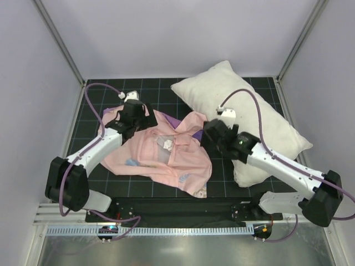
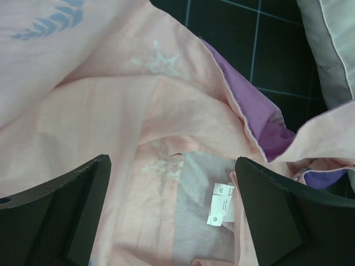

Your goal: Put the pillow into the pillowcase

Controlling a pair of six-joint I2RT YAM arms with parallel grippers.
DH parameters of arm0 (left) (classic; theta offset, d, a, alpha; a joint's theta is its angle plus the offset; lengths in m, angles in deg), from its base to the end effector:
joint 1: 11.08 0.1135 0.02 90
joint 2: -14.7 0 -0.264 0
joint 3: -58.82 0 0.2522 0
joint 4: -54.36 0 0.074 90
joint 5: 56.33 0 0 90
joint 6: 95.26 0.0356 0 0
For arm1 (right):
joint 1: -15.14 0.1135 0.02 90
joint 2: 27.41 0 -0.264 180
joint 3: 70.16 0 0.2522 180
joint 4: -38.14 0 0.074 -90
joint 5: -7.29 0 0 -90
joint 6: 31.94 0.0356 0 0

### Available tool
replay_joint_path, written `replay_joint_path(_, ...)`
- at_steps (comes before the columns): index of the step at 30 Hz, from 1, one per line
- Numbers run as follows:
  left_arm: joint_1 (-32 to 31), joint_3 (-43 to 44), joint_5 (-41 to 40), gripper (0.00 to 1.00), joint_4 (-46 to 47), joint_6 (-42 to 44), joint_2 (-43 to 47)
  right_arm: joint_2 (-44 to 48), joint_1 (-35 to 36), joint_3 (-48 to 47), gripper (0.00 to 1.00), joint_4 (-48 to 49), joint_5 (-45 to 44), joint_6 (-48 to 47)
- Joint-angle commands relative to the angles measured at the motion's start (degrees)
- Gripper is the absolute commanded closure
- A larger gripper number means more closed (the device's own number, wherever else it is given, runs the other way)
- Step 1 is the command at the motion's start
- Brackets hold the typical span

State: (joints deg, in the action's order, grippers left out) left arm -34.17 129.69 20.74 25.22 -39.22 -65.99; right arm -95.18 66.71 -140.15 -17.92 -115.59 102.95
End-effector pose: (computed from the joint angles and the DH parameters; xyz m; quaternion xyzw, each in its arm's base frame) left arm 0.2886 -0.1144 0.2627 -0.1332 0.8881 -0.1152 0.4246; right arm 0.1602 0.1709 0.2838 0.0346 0.9153 0.0428 0.3989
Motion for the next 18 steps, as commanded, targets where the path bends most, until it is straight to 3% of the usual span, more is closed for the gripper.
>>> replay_joint_path(1,-1.25,2.14,5.19,0.01,1.31,1.26,-2.10,-4.54,-9.20,-6.68,0.12,11.18,3.89,-17.26)
replay_joint_path(4,-2.04,3.62,9.93,0.00,3.85,2.74,-5.44,-13.05,-11.74,-18.77,0.01,9.54,-2.26,-23.08)
replay_joint_path(10,-5.12,10.92,17.22,0.00,7.81,5.74,-16.67,-33.26,-18.86,-38.22,0.00,3.90,-4.98,-28.97)
replay_joint_path(16,-6.62,17.69,23.73,0.00,10.09,2.59,-26.44,-46.48,-26.16,-48.00,0.02,0.56,-0.35,-27.84)
replay_joint_path(17,-6.79,17.52,26.00,0.00,11.15,0.58,-27.76,-48.14,-28.43,-48.45,0.10,0.30,3.40,-26.96)
replay_joint_path(18,-7.14,16.82,26.02,0.00,13.25,-0.14,-28.12,-48.16,-29.41,-48.45,0.48,0.38,5.35,-26.52)
